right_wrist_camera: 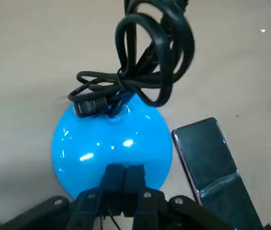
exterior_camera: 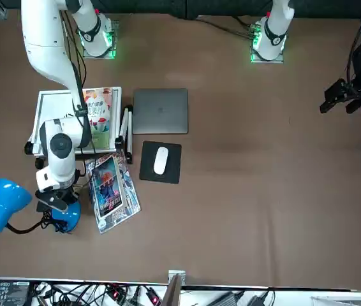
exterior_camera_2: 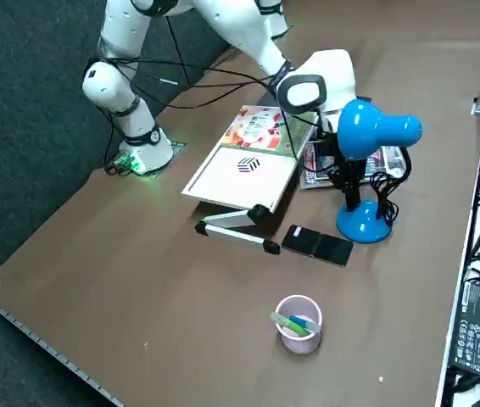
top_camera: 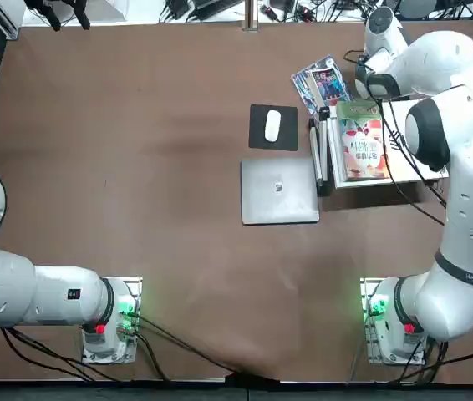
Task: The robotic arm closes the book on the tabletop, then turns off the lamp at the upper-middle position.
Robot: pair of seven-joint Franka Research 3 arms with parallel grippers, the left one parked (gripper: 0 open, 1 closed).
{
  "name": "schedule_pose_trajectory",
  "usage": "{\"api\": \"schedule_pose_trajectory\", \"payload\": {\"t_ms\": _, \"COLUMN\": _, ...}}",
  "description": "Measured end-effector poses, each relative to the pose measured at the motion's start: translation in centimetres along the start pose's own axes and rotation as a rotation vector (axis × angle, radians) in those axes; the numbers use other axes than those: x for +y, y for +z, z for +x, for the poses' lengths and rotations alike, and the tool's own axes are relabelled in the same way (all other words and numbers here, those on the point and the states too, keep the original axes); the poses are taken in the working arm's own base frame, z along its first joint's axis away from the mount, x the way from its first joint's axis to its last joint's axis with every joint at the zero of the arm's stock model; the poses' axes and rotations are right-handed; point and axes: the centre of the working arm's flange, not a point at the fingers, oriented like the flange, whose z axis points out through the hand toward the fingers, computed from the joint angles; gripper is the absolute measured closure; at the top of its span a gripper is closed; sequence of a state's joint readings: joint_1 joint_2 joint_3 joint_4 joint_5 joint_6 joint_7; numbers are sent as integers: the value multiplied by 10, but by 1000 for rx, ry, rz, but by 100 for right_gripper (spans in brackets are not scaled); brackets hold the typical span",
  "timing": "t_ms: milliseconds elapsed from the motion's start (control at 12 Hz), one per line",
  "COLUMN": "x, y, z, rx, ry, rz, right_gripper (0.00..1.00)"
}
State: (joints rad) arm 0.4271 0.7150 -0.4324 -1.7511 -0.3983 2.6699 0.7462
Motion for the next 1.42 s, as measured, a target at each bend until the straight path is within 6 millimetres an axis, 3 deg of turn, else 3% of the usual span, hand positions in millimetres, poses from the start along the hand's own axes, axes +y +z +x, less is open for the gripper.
{"api": "schedule_pose_trajectory", "payload": {"t_ms": 1417, "x": -6, "y": 1, "z": -3, "rx": 4, "ry": -5, "rz": 10, "right_gripper": 99}}
